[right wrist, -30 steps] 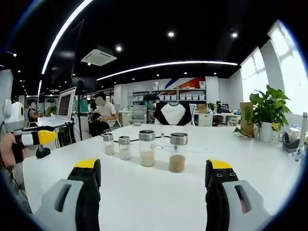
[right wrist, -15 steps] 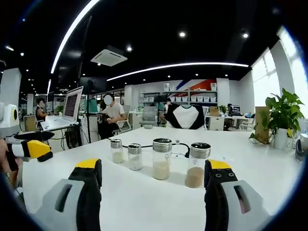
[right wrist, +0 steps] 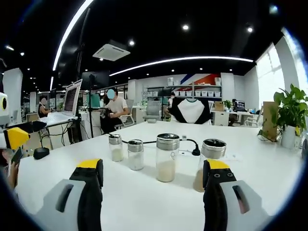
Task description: Rotate the seasoning bottle until the label or dispensing opening points toward the visible target arrow and the bottle remains upright within the marked orientation range
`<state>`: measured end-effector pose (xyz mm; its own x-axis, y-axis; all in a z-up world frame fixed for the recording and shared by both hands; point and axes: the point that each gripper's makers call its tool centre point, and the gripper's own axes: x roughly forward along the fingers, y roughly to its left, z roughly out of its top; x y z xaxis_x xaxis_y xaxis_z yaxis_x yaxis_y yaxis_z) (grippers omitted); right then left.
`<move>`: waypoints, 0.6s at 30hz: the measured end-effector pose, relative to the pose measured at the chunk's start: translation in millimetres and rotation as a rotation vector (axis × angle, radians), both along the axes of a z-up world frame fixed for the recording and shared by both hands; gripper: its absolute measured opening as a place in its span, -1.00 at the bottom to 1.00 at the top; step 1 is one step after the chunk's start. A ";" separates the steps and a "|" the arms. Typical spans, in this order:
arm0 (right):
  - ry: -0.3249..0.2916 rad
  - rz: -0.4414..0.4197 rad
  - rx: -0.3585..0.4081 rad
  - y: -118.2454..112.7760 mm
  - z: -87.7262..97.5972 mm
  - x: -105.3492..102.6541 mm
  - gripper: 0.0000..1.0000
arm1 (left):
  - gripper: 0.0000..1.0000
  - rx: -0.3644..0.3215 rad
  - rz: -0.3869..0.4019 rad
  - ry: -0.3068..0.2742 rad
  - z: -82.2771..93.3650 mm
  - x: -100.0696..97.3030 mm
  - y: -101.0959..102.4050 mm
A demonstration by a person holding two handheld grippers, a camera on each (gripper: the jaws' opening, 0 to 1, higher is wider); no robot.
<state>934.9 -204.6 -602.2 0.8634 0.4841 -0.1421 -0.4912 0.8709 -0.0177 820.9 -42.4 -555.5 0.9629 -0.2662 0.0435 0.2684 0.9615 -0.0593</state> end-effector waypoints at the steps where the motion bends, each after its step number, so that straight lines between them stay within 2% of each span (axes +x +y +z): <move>1: -0.001 0.001 -0.004 1.3 -0.9 2.5 0.74 | 0.91 0.001 -0.003 0.001 -0.3 0.3 -1.0; 8: -0.038 0.021 0.037 13.0 -1.0 19.4 0.70 | 0.91 0.011 -0.010 0.010 -2.8 0.1 -4.8; 12: -0.074 0.022 -0.007 17.3 -1.5 31.6 0.67 | 0.90 0.009 -0.014 0.015 -4.2 0.1 -6.4; 15: -0.061 0.027 -0.010 21.4 -6.2 40.4 0.63 | 0.90 0.013 -0.017 0.016 -4.4 0.1 -8.0; 18: -0.070 0.023 -0.066 24.1 -10.2 47.6 0.63 | 0.90 0.020 -0.021 0.015 -3.9 0.3 -9.6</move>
